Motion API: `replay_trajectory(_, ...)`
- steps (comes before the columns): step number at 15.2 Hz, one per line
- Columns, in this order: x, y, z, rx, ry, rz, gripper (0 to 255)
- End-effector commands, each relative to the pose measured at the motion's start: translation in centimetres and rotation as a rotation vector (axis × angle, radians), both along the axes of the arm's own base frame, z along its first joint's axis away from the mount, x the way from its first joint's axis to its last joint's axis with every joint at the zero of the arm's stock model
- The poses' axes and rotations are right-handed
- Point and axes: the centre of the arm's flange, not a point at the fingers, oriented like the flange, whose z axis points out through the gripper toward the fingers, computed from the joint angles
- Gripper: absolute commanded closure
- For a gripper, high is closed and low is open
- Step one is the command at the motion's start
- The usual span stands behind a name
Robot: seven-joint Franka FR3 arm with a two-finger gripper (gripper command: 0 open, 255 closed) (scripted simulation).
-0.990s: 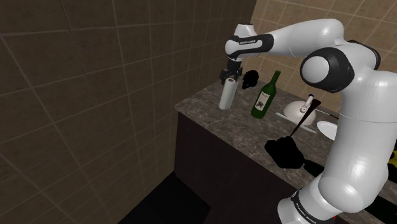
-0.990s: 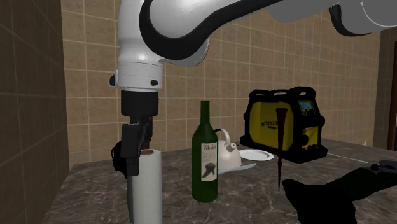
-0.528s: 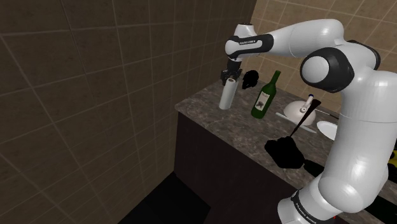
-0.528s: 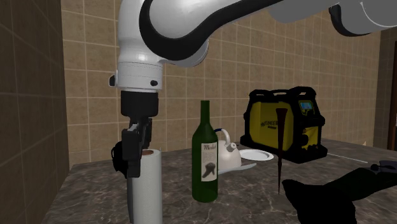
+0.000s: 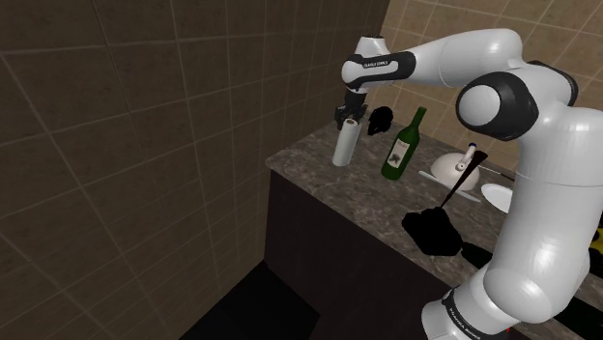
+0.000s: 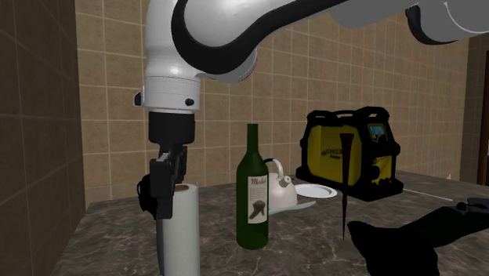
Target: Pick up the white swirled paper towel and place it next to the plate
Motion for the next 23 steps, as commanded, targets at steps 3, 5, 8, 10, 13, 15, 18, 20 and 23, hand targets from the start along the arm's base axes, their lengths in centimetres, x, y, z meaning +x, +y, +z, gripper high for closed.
replay_trajectory(3,-0.1,-0.2,1.5,-0.001,0.003,-0.002,255)
replay_trajectory(5,0.0,-0.2,2.6,-0.001,0.003,-0.002,255)
replay_trajectory(8,0.0,-0.2,4.1,-0.001,0.003,-0.002,255)
replay_trajectory(10,0.0,-0.2,5.2,-0.001,0.003,-0.002,255)
replay_trajectory(13,0.0,-0.2,6.8,-0.001,0.003,-0.002,255)
replay_trajectory(15,0.0,-0.2,7.8,-0.001,0.003,-0.002,255)
replay_trajectory(18,-1.2,-0.6,8.8,-0.001,0.003,-0.002,255)
replay_trajectory(20,-3.6,-1.6,9.6,-0.001,0.003,-0.002,255)
replay_trajectory(23,-7.1,-3.0,10.7,-0.001,0.003,-0.002,255)
